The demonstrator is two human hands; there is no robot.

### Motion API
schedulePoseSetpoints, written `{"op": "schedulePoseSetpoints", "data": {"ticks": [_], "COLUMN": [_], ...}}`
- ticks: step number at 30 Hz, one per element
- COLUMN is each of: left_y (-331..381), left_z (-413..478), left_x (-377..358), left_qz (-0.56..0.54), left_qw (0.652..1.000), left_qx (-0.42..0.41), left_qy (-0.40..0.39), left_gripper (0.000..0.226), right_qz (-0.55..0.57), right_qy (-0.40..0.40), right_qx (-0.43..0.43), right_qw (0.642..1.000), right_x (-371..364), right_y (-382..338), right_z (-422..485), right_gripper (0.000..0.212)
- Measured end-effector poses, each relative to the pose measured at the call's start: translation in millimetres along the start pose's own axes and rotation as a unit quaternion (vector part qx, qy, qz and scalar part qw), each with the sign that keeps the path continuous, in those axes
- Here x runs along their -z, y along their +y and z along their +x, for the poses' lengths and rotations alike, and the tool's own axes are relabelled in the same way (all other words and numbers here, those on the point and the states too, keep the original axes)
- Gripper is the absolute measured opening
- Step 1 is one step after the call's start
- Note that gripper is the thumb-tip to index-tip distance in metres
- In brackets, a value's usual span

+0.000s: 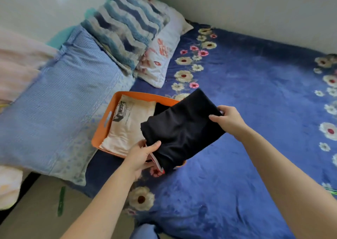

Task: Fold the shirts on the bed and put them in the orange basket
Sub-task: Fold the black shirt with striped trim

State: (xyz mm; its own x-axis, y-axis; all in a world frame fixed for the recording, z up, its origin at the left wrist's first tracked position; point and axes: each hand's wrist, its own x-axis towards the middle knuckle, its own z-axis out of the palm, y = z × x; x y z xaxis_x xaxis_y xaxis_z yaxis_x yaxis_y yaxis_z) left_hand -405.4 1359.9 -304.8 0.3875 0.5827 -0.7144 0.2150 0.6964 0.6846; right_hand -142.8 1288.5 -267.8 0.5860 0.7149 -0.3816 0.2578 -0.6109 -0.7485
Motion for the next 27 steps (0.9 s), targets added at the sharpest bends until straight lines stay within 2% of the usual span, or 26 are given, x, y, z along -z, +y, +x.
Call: {"op": "schedulePoseSetpoints", "data": {"ticks": [6, 10, 14, 15, 17, 19, 20, 21, 23, 24, 25, 27], "left_y": [1, -6, 0, 1, -1, 3, 5, 4, -4, -8, -11, -20], "left_z": [28, 44, 50, 52, 61, 68, 71, 77, 85, 91, 96, 105], "left_x": [33, 34, 32, 34, 38, 35, 29, 20, 1, -7, -15, -22], "left_qz": [0.012, 0.038, 0.144, 0.188, 0.307, 0.386, 0.418, 0.460, 0.559, 0.593, 0.604, 0.612], "left_qw": [0.995, 0.982, 0.964, 0.964, 0.951, 0.908, 0.884, 0.862, 0.820, 0.803, 0.796, 0.790], "left_qx": [0.095, 0.175, 0.210, 0.178, 0.021, -0.159, -0.207, -0.212, -0.120, -0.065, -0.015, 0.021], "left_qy": [-0.022, -0.055, -0.078, -0.069, -0.026, 0.016, 0.021, 0.013, -0.006, -0.011, -0.015, -0.014], "left_gripper": [0.020, 0.026, 0.027, 0.027, 0.029, 0.023, 0.021, 0.039, 0.086, 0.101, 0.111, 0.121], "right_qz": [-0.236, -0.353, -0.434, -0.441, -0.439, -0.435, -0.433, -0.431, -0.421, -0.418, -0.418, -0.425], "right_qy": [0.014, 0.017, 0.007, 0.000, -0.011, -0.025, -0.036, -0.052, -0.086, -0.103, -0.119, -0.148], "right_qx": [0.049, 0.067, 0.094, 0.104, 0.121, 0.116, 0.105, 0.086, 0.053, 0.042, 0.034, 0.039], "right_qw": [0.970, 0.933, 0.896, 0.892, 0.890, 0.893, 0.895, 0.897, 0.902, 0.902, 0.900, 0.892], "right_x": [-65, -99, -127, -132, -141, -147, -149, -150, -149, -147, -146, -146], "right_y": [-58, -66, -51, -48, -40, -32, -27, -22, -14, -11, -7, -6], "right_z": [59, 88, 95, 92, 86, 82, 81, 82, 86, 89, 95, 99], "right_gripper": [0.008, 0.028, 0.044, 0.046, 0.045, 0.044, 0.045, 0.049, 0.063, 0.071, 0.078, 0.087]}}
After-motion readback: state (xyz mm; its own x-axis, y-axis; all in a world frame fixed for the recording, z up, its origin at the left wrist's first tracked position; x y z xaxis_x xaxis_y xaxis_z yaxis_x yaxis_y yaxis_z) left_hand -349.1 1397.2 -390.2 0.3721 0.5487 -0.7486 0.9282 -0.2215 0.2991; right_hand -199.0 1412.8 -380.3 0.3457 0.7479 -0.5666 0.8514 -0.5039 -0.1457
